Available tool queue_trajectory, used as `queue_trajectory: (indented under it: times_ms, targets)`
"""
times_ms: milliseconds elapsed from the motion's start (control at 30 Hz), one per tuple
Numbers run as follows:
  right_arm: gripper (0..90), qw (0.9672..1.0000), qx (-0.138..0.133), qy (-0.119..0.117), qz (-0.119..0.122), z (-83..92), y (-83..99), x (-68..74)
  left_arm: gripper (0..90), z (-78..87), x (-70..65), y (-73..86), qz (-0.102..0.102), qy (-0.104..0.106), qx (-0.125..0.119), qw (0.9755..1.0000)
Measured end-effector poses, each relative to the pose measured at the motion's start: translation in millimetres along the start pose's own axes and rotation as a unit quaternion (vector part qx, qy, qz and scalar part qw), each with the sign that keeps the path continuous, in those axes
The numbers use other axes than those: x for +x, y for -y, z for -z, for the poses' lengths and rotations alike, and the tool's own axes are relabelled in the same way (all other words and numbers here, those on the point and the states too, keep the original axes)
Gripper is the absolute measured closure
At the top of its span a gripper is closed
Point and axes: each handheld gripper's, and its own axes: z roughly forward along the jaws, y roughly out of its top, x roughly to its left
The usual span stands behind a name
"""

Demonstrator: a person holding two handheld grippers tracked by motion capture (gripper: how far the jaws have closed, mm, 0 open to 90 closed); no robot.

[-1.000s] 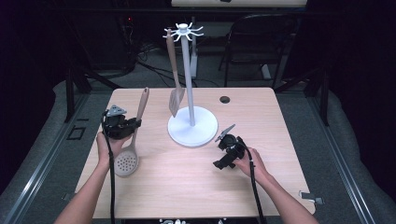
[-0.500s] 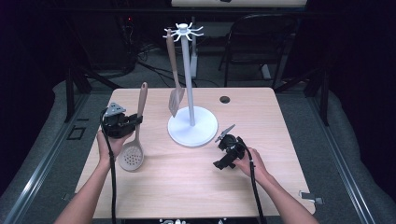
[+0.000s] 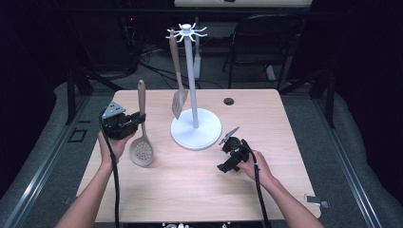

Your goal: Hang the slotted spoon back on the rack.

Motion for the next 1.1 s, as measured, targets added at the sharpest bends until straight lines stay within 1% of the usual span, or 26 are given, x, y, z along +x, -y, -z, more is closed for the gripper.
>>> queue_trajectory:
  times_ms: [33, 67, 100, 133, 267, 500, 567, 600, 633, 667, 700, 733, 767, 867, 1000, 1033, 1100]
  targets:
    - [5.5, 1.0000, 0.003, 0.000, 0.002, 0.5, -0.1, -0.4, 75.2, 0.3, -0.9, -1.0, 0.000, 0.000, -0.007, 1.0000]
    - [5.5, 1.0000, -0.001, 0.000, -0.001, -0.1, 0.3, -0.2, 75.2, 1.0, -1.8, -2.2, -0.001, 0.000, -0.011, 0.9999]
    - [5.5, 0.9999, 0.008, 0.004, 0.006, 1.2, -0.3, -1.0, 75.3, 1.4, -2.8, -3.5, -0.002, 0.001, -0.014, 0.9999]
    - [5.5, 0.9999, 0.008, 0.004, 0.006, 1.2, -0.2, -1.3, 75.3, 1.8, -3.8, -4.5, -0.003, 0.002, -0.017, 0.9998]
    - [5.6, 1.0000, 0.004, 0.000, 0.003, 0.3, 0.3, -1.7, 75.3, 1.6, -6.5, -9.0, -0.008, 0.011, -0.023, 0.9996]
    - [5.6, 1.0000, 0.005, 0.000, 0.000, -0.7, 1.2, -3.0, 75.3, 0.0, -10.2, -19.5, -0.015, 0.014, -0.034, 0.9992]
    - [5.6, 1.0000, 0.002, -0.002, -0.003, -1.4, 1.4, -3.1, 75.3, -0.7, -11.2, -22.7, -0.016, 0.015, -0.032, 0.9992]
    - [5.6, 1.0000, 0.005, 0.000, 0.000, -0.8, 1.0, -3.3, 75.3, -1.5, -11.8, -23.7, -0.016, 0.017, -0.034, 0.9992]
    - [5.6, 1.0000, 0.000, -0.002, -0.004, -1.4, 1.2, -3.0, 75.3, -2.1, -12.4, -24.8, -0.017, 0.018, -0.034, 0.9991]
    - [5.6, 1.0000, 0.003, 0.000, 0.000, -1.0, 0.7, -3.2, 75.3, -2.3, -13.1, -26.0, -0.019, 0.019, -0.031, 0.9992]
    - [5.6, 1.0000, 0.001, -0.004, -0.002, -1.6, 0.9, -3.4, 75.3, -3.1, -13.8, -26.9, -0.018, 0.019, -0.033, 0.9991]
    - [5.6, 1.0000, 0.004, -0.002, -0.001, -2.0, 1.1, -3.8, 75.3, -3.4, -14.0, -28.4, -0.021, 0.021, -0.029, 0.9991]
    - [5.5, 1.0000, 0.009, 0.000, 0.003, -2.1, 1.4, -4.8, 75.3, -4.2, -14.7, -29.4, -0.020, 0.020, -0.031, 0.9991]
    - [5.6, 1.0000, 0.005, -0.004, -0.003, -3.2, 3.5, -6.1, 75.3, -4.9, -15.5, -31.7, -0.021, 0.022, -0.031, 0.9990]
    - [5.7, 1.0000, 0.002, -0.001, -0.001, -1.8, 2.2, -6.3, 75.3, -6.1, -19.7, -37.0, -0.026, 0.021, -0.029, 0.9990]
    - [5.7, 1.0000, -0.005, -0.004, -0.003, -2.3, 1.5, -5.6, 75.3, -6.7, -20.9, -38.3, -0.027, 0.022, -0.030, 0.9989]
    - [5.7, 1.0000, 0.001, 0.001, 0.006, -1.8, -0.2, -4.1, 75.3, -7.1, -23.6, -41.5, -0.028, 0.021, -0.025, 0.9991]
